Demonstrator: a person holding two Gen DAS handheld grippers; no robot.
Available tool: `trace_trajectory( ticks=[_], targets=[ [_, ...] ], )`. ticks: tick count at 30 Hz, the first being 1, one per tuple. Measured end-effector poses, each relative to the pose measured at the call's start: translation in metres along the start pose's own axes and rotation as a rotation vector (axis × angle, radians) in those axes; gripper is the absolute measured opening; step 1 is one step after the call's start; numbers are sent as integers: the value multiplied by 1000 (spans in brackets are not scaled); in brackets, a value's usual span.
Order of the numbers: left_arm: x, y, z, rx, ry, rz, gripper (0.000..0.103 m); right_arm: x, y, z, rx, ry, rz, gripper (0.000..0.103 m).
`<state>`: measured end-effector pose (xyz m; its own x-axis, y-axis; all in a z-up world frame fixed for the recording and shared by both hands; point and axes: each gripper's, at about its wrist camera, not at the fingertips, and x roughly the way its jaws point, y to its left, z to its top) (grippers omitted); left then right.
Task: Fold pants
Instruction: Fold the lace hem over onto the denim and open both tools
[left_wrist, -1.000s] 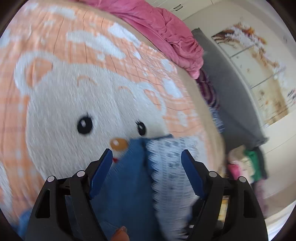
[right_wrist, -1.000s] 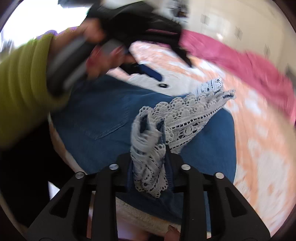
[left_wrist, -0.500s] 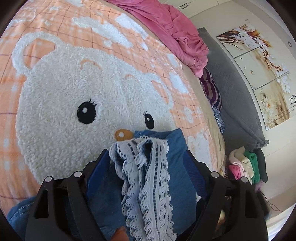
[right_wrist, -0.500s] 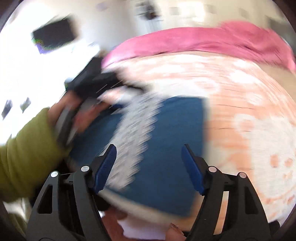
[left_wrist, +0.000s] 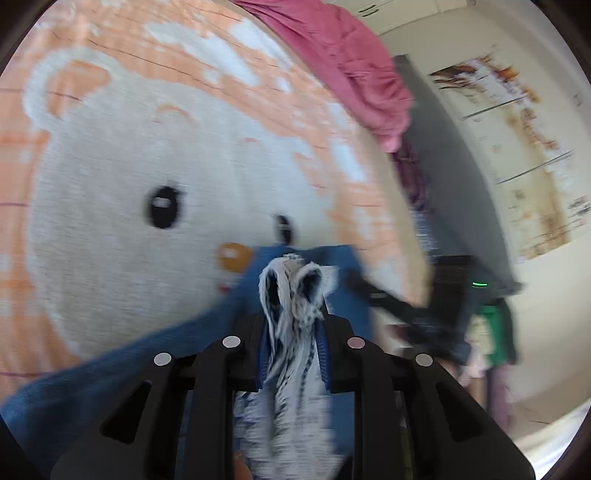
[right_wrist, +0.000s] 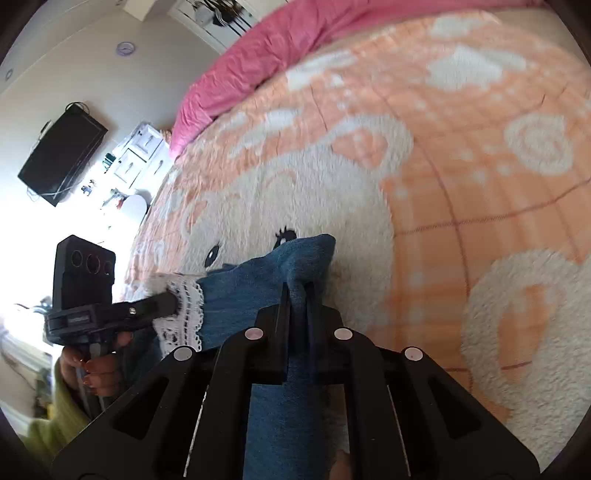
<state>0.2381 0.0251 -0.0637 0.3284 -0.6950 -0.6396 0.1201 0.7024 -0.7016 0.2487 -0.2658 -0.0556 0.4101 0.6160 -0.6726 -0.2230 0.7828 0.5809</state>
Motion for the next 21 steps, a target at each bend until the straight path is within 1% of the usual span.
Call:
trace_trajectory(
  ticks=[1,2,3,4,5,7,8,9,10,11,12,13,14,17,18,21],
  targets=[
    [4,1,-1,11,-1,58,21,-1,1,0,-9,-16,-21,6],
    [10,5,-3,-4,3,91,23,5,2,0,-31,-11,-82,9],
    [11,7,-4,-19,-1,94,23,13,4,-1,-59,10,-152,17],
    [10,9,-3,-25,-8,92,24,18,6,-3,-88,25,-199,17],
    [7,7,-3,-19,-17,103,26,18,9,-7,-113,18,-212,19],
    [2,1,-4,13,-38,136,33,10,15,-11,-125,9,-214,33],
    [-2,-3,-6,39,-53,165,35,0,18,-13,-122,-12,-215,49],
    [-6,-4,-8,47,-66,192,42,-12,22,-17,-127,-45,-222,54],
    [-10,-5,-9,48,-78,210,49,-26,26,-22,-141,-77,-223,54],
    [-18,-5,-12,47,-105,226,50,-34,27,-23,-153,-98,-225,58],
    [-26,-5,-13,45,-130,233,51,-44,29,-27,-163,-116,-229,66],
    [-35,-3,-13,48,-158,237,53,-58,32,-34,-181,-135,-233,69],
    [-46,-4,-16,55,-204,248,54,-63,35,-37,-193,-145,-232,70],
    [-72,-3,-30,73,-291,320,55,-84,39,-51,-215,-164,-237,71],
    [-80,-4,-36,69,-307,327,55,-86,41,-53,-218,-168,-237,71],
    [-99,-4,-57,33,-330,273,55,-99,42,-66,-214,-174,-222,71]
  ],
)
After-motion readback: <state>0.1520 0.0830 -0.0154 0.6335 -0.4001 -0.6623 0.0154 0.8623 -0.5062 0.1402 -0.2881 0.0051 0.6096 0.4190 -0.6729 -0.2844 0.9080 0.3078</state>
